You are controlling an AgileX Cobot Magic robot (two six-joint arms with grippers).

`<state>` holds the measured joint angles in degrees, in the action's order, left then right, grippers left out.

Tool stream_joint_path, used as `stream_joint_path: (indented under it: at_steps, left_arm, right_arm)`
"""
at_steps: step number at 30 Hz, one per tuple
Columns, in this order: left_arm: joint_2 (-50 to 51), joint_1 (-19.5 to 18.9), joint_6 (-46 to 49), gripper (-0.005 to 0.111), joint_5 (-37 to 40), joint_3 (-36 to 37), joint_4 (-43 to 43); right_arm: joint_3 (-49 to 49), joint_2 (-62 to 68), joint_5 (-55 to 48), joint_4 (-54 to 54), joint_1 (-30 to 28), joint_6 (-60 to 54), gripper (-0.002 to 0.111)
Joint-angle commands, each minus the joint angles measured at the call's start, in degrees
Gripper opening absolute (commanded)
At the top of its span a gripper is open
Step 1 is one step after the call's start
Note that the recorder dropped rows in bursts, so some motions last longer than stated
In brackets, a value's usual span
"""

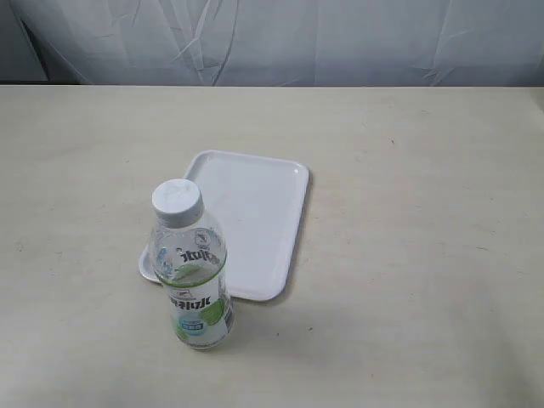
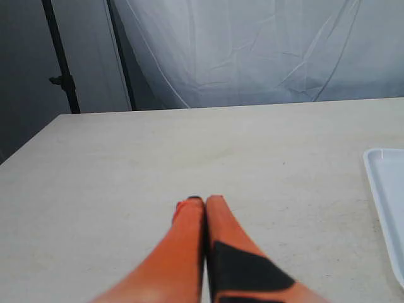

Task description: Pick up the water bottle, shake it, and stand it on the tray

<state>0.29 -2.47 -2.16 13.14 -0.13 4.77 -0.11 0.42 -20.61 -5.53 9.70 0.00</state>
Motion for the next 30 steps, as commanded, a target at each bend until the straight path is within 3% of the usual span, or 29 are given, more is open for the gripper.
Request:
stream_joint_path:
  at_steps: [1,10,12,14,17,19,22,25,27,30]
  left_arm:
    - [-0.3,-0.2,-0.4,0.000,-0.3,0.1,0.1]
    - [-0.3,-0.2,-0.5,0.000,-0.3,0.1,0.1]
    - [-0.3,-0.2,-0.5,0.000,-0.3,0.1,0.1]
    - [-0.3,-0.2,-0.5,0.000,-0.3,0.1,0.1]
    - [-0.3,-0.2,-0.5,0.000,-0.3,0.1,0.1]
    - [-0.3,-0.2,-0.3,0.000,-0.3,0.1,0.1]
    - [-0.3,-0.2,-0.3,0.000,-0.3,0.1,0.1]
    - [-0.3,-0.2,-0.3,0.000,-0.3,0.1,0.1]
    - [-0.3,-0.2,-0.5,0.000,-0.3,0.1,0.1]
    - [-0.3,-0.2,-0.5,0.000,-0.3,0.1,0.1]
  right_arm:
    - [0.1,-0.4,8.8,-5.2,-0.3,-0.5,0.003]
    - [0.1,-0.4,43.8,-1.2,-0.3,3.4,0.003]
    - [0.1,-0.4,47.8,2.0,-0.3,17.8,0.003]
    - [0.1,-0.4,46.2,3.6,-0.3,40.4,0.003]
    - [0.1,-0.4,38.0,-9.5,-0.3,66.0,0.003]
    - [0.1,-0.4,37.9,-19.7,-0.3,76.1,0.002]
    - [-0.9,0.5,41.8,-25.7,-0.3,77.1,-0.001]
    - [-8.5,6.5,32.2,-32.9,-0.3,77.1,-0.001]
    - [-16.9,18.6,27.8,-45.8,-0.3,77.1,-0.001]
    - [-29.6,43.4,37.5,-58.7,-0.3,78.1,-0.001]
